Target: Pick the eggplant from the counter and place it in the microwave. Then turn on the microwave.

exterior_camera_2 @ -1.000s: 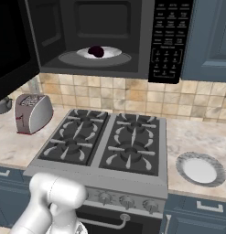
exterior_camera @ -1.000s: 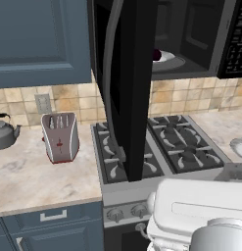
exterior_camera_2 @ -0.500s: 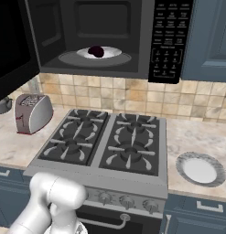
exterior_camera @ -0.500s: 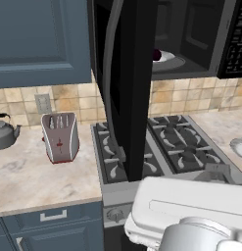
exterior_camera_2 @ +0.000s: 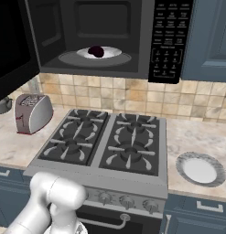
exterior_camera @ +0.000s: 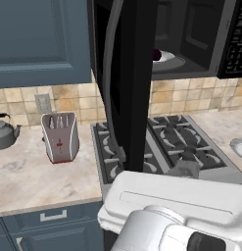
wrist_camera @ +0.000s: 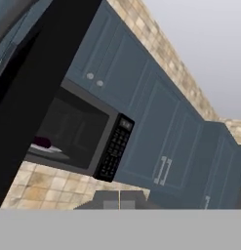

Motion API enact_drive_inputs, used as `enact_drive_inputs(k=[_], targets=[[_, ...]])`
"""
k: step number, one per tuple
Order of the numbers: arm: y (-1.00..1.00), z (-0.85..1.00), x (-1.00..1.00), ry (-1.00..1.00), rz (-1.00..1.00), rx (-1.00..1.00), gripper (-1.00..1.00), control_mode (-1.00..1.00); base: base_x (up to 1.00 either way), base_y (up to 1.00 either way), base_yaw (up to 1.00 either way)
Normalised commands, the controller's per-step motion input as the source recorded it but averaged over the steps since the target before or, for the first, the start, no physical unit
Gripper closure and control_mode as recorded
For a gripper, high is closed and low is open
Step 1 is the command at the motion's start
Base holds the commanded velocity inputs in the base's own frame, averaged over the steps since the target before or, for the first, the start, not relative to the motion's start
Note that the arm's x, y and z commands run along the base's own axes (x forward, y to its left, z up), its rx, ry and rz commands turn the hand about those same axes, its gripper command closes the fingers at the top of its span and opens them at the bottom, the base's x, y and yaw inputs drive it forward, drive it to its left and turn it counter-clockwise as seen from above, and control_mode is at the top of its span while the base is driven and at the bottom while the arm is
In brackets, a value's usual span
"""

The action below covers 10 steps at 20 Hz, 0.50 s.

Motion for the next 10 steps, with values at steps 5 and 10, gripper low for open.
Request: enact_drive_inputs(k=[5, 10], targets=[[0.25, -0.14, 0.26, 0.0, -0.05, 0.0, 1.0, -1.0, 0.0, 0.0, 0.0], [0.31, -0.18, 0.3, 0.0, -0.06, 0.0, 1.0, -1.0, 0.0, 0.0, 0.0]])
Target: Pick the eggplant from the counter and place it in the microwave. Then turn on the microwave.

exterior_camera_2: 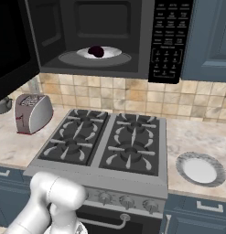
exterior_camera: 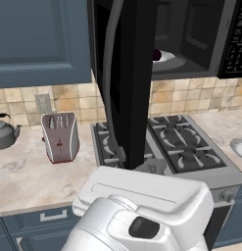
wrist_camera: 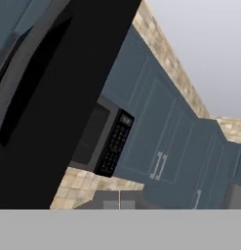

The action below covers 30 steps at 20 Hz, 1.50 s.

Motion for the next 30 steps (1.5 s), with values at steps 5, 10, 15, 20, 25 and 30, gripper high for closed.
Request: enact_drive_inputs(k=[5, 10, 15, 20, 25, 30], targets=[[0.27, -0.13, 0.29, 0.0, -0.07, 0.0, 1.0, -1.0, 0.0, 0.0, 0.0], [0.17, -0.08, 0.35, 0.0, -0.06, 0.0, 1.0, -1.0, 0.0, 0.0, 0.0], [0.18, -0.07, 0.35, 0.0, -0.04, 0.0, 1.0, -1.0, 0.0, 0.0, 0.0], [0.27, -0.12, 0.32, 0.0, -0.04, 0.0, 1.0, -1.0, 0.0, 0.0, 0.0], [0.35, -0.21, 0.29, 0.0, -0.03, 0.0, 1.0, -1.0, 0.0, 0.0, 0.0], [0.32, -0.15, 0.26, -0.01, -0.04, 0.0, 1.0, -1.0, 0.0, 0.0, 0.0]])
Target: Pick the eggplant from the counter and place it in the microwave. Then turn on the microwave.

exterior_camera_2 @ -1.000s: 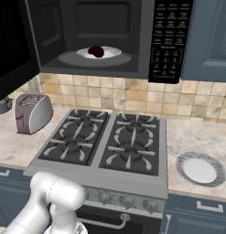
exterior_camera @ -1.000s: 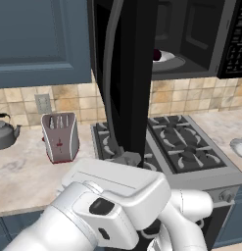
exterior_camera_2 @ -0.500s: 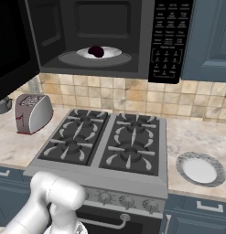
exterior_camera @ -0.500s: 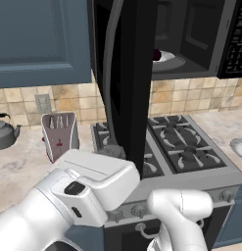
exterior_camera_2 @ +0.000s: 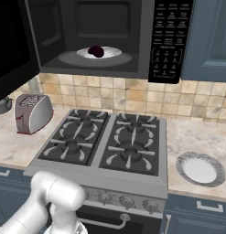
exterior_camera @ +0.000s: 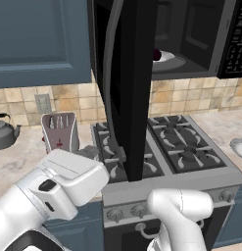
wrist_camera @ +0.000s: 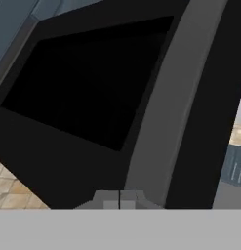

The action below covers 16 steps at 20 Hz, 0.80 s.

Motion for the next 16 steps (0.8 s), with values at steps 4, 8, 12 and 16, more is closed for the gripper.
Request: enact_drive_inputs(k=[4, 8, 12, 16], targets=[[0.26, -0.06, 0.26, -0.02, -0.05, 0.0, 1.0, -1.0, 0.0, 0.0, 0.0], [0.23, -0.02, 0.28, -0.02, -0.05, 0.0, 1.0, -1.0, 0.0, 0.0, 0.0], [0.21, -0.02, 0.29, -0.02, -0.06, 0.0, 1.0, -1.0, 0.0, 0.0, 0.0], [0.21, -0.06, 0.32, -0.01, -0.05, 0.0, 1.0, -1.0, 0.0, 0.0, 0.0]])
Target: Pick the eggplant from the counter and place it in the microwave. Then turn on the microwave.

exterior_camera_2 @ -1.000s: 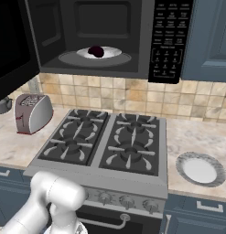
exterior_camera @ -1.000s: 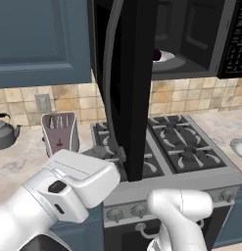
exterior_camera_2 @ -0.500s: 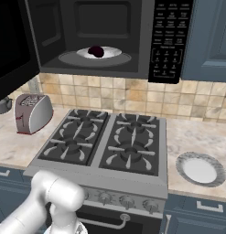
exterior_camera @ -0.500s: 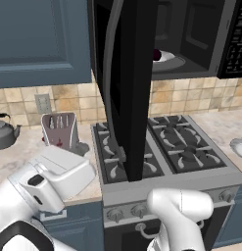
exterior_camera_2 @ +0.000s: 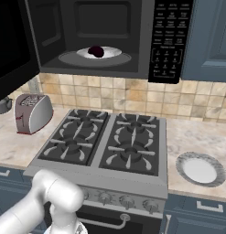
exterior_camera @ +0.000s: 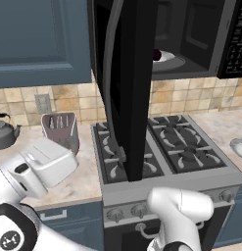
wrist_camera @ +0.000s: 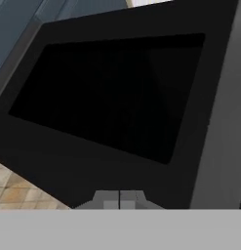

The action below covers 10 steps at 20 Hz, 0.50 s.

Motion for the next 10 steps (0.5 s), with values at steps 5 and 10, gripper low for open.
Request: enact_drive_inputs(k=[5, 10], targets=[[0.19, -0.08, 0.33, 0.0, -0.05, 0.0, 1.0, -1.0, 0.0, 0.0, 0.0], [0.14, -0.03, 0.3, 0.0, -0.06, 0.0, 1.0, -1.0, 0.0, 0.0, 0.0]])
